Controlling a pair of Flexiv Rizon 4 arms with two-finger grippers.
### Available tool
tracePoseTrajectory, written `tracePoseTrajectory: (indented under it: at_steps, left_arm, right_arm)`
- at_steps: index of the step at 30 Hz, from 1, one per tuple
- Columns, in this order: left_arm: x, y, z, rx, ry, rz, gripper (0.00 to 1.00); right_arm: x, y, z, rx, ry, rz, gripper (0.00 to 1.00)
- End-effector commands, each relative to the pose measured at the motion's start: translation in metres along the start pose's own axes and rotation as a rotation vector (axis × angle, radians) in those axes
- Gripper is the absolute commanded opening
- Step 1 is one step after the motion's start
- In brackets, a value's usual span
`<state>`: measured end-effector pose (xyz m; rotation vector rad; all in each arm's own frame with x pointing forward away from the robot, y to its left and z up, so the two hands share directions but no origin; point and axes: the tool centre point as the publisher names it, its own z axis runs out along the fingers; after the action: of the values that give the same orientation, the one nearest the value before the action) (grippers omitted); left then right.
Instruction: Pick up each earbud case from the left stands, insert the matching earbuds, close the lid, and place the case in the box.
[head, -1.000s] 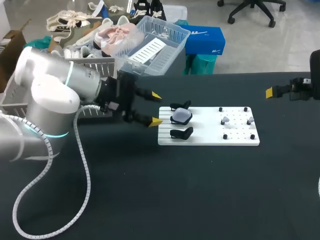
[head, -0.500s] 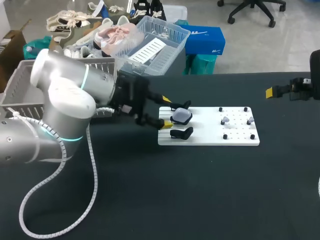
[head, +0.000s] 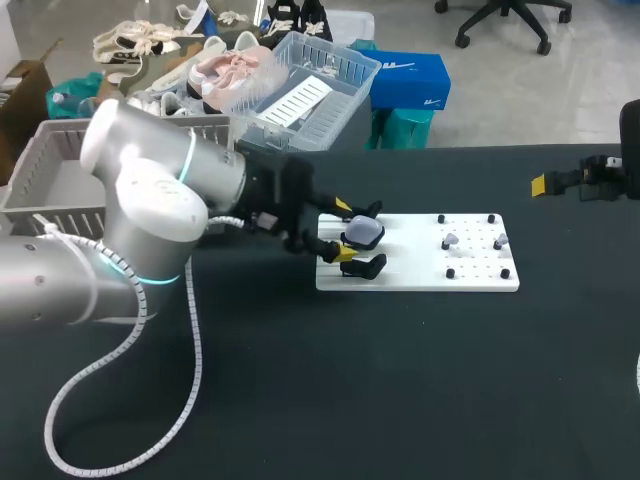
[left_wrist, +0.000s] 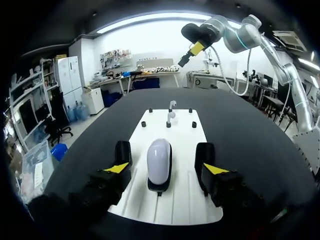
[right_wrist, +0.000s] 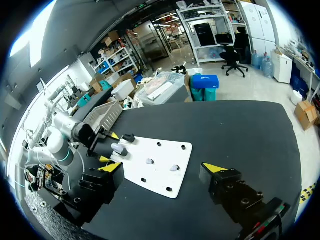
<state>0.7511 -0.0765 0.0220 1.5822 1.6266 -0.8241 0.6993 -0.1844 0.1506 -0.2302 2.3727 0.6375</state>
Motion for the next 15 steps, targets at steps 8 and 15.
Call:
tracePoseTrajectory:
  at_steps: [8, 15]
  left_arm:
    - [-0.0014, 0.009, 0.0045, 0.006, 0.011, -0.033, 0.93]
    - [-0.0005, 0.0095, 0.0052, 0.012, 0.019, -0.061, 0.82]
  right_arm:
    - [-0.0003, -0.0012, 0.0005, -0.004, 0.001, -0.001, 1.0]
    - [-0.0003, -0.0012, 0.0005, -0.004, 0.001, -0.001, 1.0]
